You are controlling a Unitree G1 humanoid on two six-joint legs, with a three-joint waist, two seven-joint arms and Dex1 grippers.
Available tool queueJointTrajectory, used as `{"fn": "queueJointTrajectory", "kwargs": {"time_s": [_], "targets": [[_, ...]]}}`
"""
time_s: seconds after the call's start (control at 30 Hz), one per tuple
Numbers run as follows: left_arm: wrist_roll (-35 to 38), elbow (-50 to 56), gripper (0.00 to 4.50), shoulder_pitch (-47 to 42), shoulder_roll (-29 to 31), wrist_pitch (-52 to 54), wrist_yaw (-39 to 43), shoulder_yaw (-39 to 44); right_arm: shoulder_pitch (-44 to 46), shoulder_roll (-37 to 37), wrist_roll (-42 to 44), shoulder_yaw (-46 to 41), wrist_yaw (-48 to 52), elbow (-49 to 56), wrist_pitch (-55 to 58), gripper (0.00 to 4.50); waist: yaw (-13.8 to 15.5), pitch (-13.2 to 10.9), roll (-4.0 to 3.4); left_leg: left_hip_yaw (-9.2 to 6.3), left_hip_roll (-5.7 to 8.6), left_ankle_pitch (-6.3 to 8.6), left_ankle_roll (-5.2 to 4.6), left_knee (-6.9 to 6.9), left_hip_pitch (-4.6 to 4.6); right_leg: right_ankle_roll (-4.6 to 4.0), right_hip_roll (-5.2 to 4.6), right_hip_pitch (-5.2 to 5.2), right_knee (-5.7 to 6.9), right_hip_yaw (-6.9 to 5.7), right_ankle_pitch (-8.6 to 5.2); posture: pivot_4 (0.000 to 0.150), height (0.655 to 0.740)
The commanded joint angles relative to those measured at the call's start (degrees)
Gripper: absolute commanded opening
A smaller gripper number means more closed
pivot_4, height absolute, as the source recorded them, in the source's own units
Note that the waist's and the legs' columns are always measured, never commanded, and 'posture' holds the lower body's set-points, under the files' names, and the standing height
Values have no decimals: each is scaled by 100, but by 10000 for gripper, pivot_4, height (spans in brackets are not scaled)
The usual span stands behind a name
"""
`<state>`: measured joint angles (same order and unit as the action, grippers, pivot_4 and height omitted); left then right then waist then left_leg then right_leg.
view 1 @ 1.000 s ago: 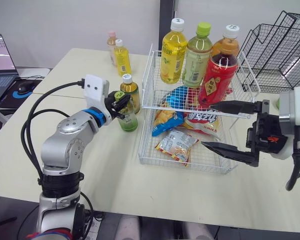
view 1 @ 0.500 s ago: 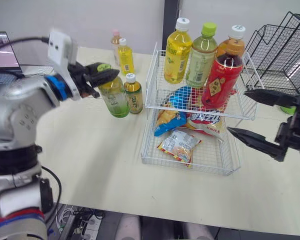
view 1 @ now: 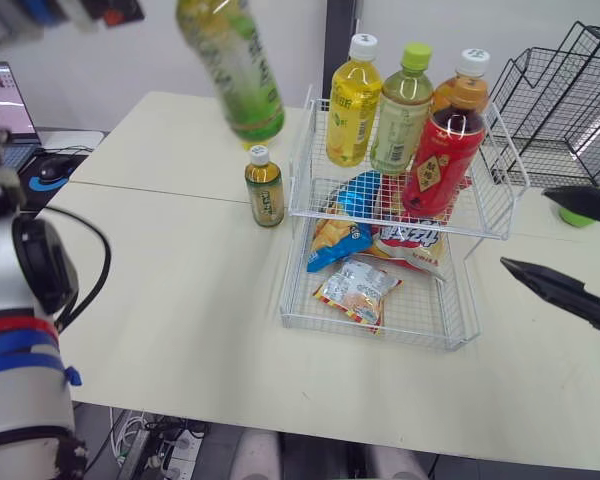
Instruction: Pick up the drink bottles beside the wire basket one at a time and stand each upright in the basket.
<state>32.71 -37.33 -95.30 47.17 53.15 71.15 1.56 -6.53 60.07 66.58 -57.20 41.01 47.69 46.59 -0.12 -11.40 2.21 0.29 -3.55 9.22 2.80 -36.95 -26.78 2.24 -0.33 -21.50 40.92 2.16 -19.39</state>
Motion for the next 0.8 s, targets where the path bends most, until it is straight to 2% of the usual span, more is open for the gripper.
{"fn": "queueJointTrajectory", "kwargs": {"time_s": [0.03, 0.27, 0.53, 0.8], "targets": [[-233, -312, 13471, -602, -324, -411, 453, -153, -136, -75, 43, -202, -170, 172, -80, 45000, -1, 0, 0, 1, 3, 0, 0, 1, 0, 1, -4, 1, 0, 1, 0, 1500, 6978], [-735, -511, 13471, -553, -1483, -1291, 536, -409, -404, -113, 34, -412, -367, 307, -113, 45000, -15, 1, -4, 2, 1, -1, -1, -2, 2, 0, -3, 2, 4, 4, 0, 1500, 6978], [-1167, -318, 13471, 170, -2389, -2162, 265, -591, -383, -69, 169, -465, -693, 409, -169, 45000, -137, 0, -9, 3, 0, -1, 0, 5, 0, -19, 2, -6, 9, 8, 9, 1500, 6978], [-1421, -445, 13471, 397, -2773, -2425, 241, -659, -407, -11, 217, -521, -795, 413, -196, 45000, -145, -1, -8, 5, 3, 0, 0, 4, -1, -18, 3, -8, 9, 12, 8, 1500, 6978]]}}
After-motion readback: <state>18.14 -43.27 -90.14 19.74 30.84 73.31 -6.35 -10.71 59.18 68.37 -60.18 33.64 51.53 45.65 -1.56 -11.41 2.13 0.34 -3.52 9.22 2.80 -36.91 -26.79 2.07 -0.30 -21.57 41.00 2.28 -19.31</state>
